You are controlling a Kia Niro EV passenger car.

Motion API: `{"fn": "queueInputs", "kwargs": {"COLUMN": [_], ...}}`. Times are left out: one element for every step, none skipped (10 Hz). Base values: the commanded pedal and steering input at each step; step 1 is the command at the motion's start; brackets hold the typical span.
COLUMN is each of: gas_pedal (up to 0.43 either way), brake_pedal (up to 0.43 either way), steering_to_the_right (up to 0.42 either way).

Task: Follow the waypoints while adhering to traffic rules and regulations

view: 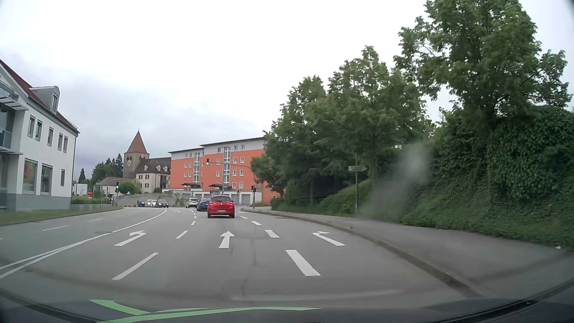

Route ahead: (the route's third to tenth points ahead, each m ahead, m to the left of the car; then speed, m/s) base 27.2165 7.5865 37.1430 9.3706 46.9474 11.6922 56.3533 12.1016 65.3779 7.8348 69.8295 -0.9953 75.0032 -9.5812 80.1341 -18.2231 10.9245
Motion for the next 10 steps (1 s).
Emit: {"fn": "queueInputs", "kwargs": {"gas_pedal": [0.000, 0.000, 0.000, 0.000, 0.000, 0.000, 0.000, 0.000, 0.000, 0.000], "brake_pedal": [0.043, 0.061, 0.073, 0.104, 0.116, 0.116, 0.128, 0.140, 0.146, 0.152], "steering_to_the_right": [-0.007, -0.011, -0.016, -0.021, -0.029, -0.036, -0.041, -0.041, -0.041, -0.041]}}
